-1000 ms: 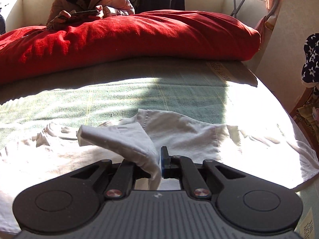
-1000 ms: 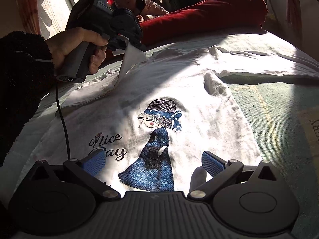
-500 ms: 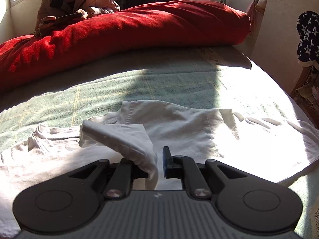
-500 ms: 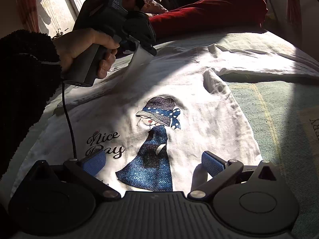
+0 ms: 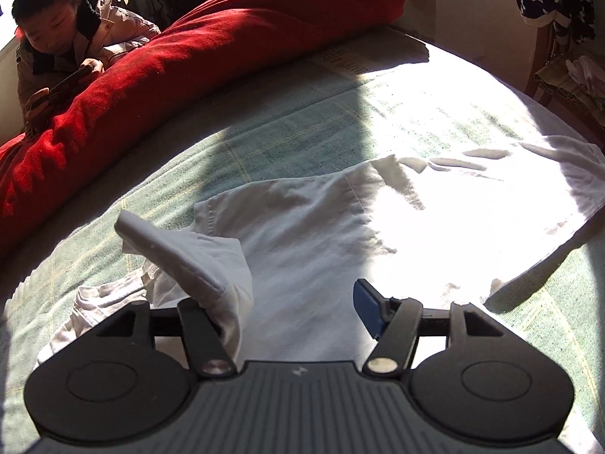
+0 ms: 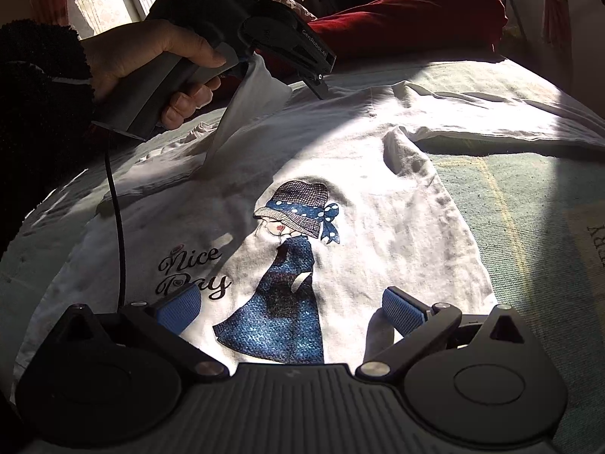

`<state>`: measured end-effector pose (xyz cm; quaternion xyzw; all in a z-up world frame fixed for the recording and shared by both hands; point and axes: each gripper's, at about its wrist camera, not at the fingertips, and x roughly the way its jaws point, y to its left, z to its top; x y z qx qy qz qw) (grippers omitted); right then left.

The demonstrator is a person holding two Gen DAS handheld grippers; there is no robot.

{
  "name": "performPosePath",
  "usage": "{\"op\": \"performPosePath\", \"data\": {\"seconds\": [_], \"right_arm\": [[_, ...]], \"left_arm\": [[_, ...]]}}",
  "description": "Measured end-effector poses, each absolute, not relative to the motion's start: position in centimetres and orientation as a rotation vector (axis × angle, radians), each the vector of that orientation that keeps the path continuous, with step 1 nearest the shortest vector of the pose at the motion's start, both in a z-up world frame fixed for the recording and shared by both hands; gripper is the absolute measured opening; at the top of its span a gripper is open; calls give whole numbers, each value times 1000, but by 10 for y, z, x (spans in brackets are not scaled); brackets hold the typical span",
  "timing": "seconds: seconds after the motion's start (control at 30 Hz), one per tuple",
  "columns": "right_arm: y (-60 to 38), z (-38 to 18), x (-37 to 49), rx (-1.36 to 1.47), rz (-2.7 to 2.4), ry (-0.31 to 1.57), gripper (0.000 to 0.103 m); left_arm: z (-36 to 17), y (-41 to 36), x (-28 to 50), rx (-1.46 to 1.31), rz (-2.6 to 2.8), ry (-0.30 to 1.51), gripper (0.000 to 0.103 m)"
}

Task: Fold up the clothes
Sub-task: 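Open the left gripper to release the sleeve onto the shirt, then press the folded plain white shirt flat with the open left gripper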

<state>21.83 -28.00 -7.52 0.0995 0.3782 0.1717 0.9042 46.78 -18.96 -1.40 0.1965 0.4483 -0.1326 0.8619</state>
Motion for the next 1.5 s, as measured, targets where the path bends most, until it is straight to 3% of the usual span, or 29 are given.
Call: {"op": "performPosePath", "data": {"seconds": [0.23,0.47,0.87,1.1,1.33,1.5], "right_arm": [[-282,-75,219,212,355,782,103],[-284,-75,218,219,355,782,103],[-284,-76,220,227,351,777,103],[-283,-77,221,227,348,767,103],[-279,-80,223,211,342,765,103],[-274,-84,224,168,324,763,103]], "left_arm": [[-24,-220,476,662,-267,1004,74],[-29,-229,474,779,-267,1010,75],[26,-146,468,310,-264,995,75],[49,-52,423,140,-147,956,79],[33,56,378,-166,-34,912,85],[-16,106,362,-437,-95,901,85]]}}
